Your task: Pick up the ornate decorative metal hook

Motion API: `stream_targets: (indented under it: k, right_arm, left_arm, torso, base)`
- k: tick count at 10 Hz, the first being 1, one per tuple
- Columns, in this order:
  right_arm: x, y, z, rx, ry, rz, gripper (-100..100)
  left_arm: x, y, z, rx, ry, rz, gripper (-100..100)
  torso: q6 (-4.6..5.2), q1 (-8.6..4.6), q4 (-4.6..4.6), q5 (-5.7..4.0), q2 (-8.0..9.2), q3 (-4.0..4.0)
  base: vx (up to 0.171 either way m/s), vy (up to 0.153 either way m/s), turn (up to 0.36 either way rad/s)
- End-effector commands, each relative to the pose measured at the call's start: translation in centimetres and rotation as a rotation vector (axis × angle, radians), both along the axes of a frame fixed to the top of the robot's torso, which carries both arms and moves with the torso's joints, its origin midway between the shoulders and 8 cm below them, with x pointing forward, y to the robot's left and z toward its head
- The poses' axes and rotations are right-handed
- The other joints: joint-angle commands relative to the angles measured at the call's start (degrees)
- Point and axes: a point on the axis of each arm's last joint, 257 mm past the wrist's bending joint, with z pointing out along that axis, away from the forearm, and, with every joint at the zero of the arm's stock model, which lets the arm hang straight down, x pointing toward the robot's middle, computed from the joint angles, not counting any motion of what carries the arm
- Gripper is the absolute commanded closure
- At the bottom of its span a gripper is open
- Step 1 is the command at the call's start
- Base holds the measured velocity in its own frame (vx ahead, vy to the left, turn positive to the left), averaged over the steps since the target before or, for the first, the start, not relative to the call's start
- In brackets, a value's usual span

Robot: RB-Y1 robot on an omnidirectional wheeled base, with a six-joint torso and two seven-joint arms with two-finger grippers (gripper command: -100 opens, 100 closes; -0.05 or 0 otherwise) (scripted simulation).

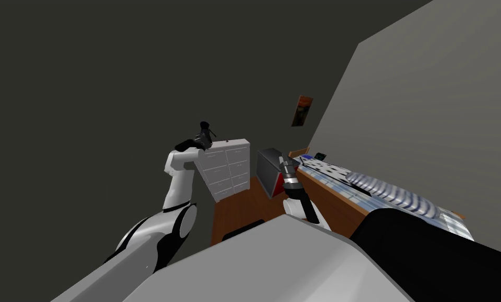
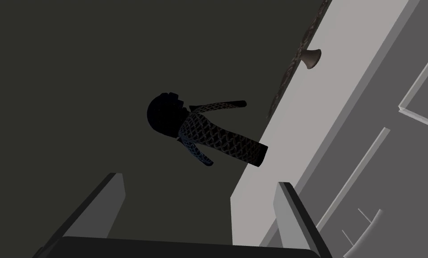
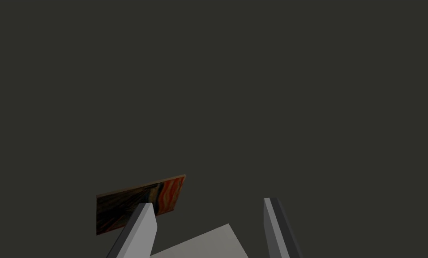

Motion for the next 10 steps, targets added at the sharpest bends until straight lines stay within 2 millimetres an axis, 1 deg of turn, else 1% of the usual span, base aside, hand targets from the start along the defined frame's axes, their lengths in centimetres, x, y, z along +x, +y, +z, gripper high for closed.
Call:
stream_targets:
  k: [1,2,3,4,5,6,7,8,9,10]
  right_arm:
    - [0.0,0.0,0.0,0.0,0.0,0.0,0]
    - [0.0,0.0,0.0,0.0,0.0,0.0,0]
    - [0.0,0.0,0.0,0.0,0.0,0.0,0]
    - [0.0,0.0,0.0,0.0,0.0,0.0,0]
    - [0.0,0.0,0.0,0.0,0.0,0.0,0]
    - [0.0,0.0,0.0,0.0,0.0,0.0,0]
    - [0.0,0.0,0.0,0.0,0.0,0.0,0]
    - [0.0,0.0,0.0,0.0,0.0,0.0,0]
    - [0.0,0.0,0.0,0.0,0.0,0.0,0]
    - [0.0,0.0,0.0,0.0,0.0,0.0,0]
  left_arm:
    - [0.4,-0.3,-0.5,-0.003,0.04,-0.002,-100]
    - [1.1,-0.1,-0.5,-0.021,0.075,0.008,-100]
    - [1.5,-0.7,-0.4,-0.02,0.103,0.001,-100]
    - [1.5,-0.7,-0.9,-0.02,0.119,0.002,-100]
    - [2.0,-0.6,-0.7,-0.036,0.155,0.012,-100]
    - [2.4,-1.1,-1.0,-0.036,0.186,0.006,-100]
    - [2.3,-1.1,-1.3,-0.036,0.199,0.007,-100]
    - [2.8,-1.1,-1.2,-0.05,0.236,0.018,-100]
    - [3.0,-1.6,-1.3,-0.049,0.261,0.013,-100]
    - [2.9,-1.5,-1.8,-0.048,0.279,0.014,-100]
  torso:
    - [0.0,0.0,0.0,0.0,0.0,0.0]
    - [-0.01,0.02,0.0,0.01,0.01,0.0]
    - [0.0,0.0,0.0,0.0,-0.03,-0.02]
    - [0.0,-0.01,-0.02,0.0,-0.06,-0.03]
    - [-0.01,0.02,-0.02,0.01,-0.03,-0.02]
    - [0.0,0.0,-0.02,0.0,-0.07,-0.04]
    - [-0.01,0.01,-0.03,0.0,-0.09,-0.06]
    - [-0.01,0.04,-0.03,0.02,-0.06,-0.04]
    - [0.0,0.01,-0.03,0.01,-0.13,-0.07]
    - [-0.01,0.01,-0.04,0.01,-0.16,-0.1]
  base:
    - [0.005,-0.004,0.001]
    - [0.018,-0.009,-0.024]
    - [0.024,-0.01,-0.013]
    - [0.012,-0.004,0.0]
    - [0.028,-0.01,-0.029]
    - [0.034,-0.005,-0.013]
    - [0.021,0.0,0.001]
    - [0.047,-0.006,-0.029]
    - [0.054,-0.006,-0.014]
    - [0.028,-0.005,0.001]
